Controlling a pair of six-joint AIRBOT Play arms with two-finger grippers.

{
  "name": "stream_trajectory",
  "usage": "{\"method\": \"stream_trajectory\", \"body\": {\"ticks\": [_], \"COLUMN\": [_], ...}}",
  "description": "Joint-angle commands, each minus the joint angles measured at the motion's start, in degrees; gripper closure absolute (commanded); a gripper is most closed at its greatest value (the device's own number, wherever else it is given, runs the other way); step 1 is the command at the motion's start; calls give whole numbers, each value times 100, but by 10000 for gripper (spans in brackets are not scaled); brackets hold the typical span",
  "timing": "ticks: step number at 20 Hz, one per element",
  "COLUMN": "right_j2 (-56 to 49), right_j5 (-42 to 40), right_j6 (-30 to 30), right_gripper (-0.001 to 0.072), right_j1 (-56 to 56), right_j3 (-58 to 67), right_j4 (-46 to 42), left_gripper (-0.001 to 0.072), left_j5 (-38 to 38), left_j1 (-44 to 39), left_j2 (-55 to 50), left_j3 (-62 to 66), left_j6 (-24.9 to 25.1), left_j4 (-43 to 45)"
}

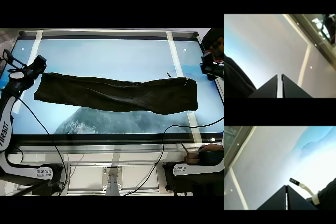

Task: Fold the clothes and pants, and hang the long-sleeved shirts on hangers.

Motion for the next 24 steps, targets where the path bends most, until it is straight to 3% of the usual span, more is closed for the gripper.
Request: {"method": "stream_trajectory", "body": {"ticks": [1,3,6,8,11,12,13,15,16,18,19,20,21,24], "right_j2": [-4,-7,-151,-476,-1307,-1502,-1631,-1744,-1755,-1759,-1759,-1762,-1777,-2050], "right_j5": [1303,1867,3051,3969,6186,6332,5849,4828,4492,4459,4474,4505,4577,4916], "right_j6": [-807,-1880,-3213,-3338,-3797,-3797,-3794,-3440,-3239,-3276,-3276,-3276,-3300,-3453], "right_gripper": [691,692,692,693,689,682,618,246,162,151,22,12,15,18], "right_j1": [-450,-870,-1696,-2306,-3036,-3136,-3200,-3206,-3187,-3130,-3097,-3064,-3018,-2876], "right_j3": [702,896,925,925,922,905,872,872,872,876,879,879,879,1047], "right_j4": [-87,575,2006,2688,3995,3950,3582,2734,2527,2243,2037,1858,1753,1777], "left_gripper": [696,699,698,698,698,698,696,688,688,644,470,283,243,237], "left_j5": [-1200,-1694,-2573,-3329,-4205,-4389,-4461,-4463,-4461,-4463,-4454,-4437,-4439,-4413], "left_j1": [-20,-48,-92,-131,-260,-341,-431,-649,-765,-973,-1078,-1198,-1307,-1576], "left_j2": [317,535,835,968,1073,1095,1113,1113,1113,1113,1113,1113,1110,1110], "left_j3": [7,7,7,7,7,7,7,7,7,7,7,7,7,7], "left_j6": [531,1178,1379,1392,1390,1390,1390,1392,1394,1443,1499,1497,1499,1497], "left_j4": [-13,-15,-15,-15,-20,-20,-22,-205,-352,-586,-636,-654,-671,-671]}}
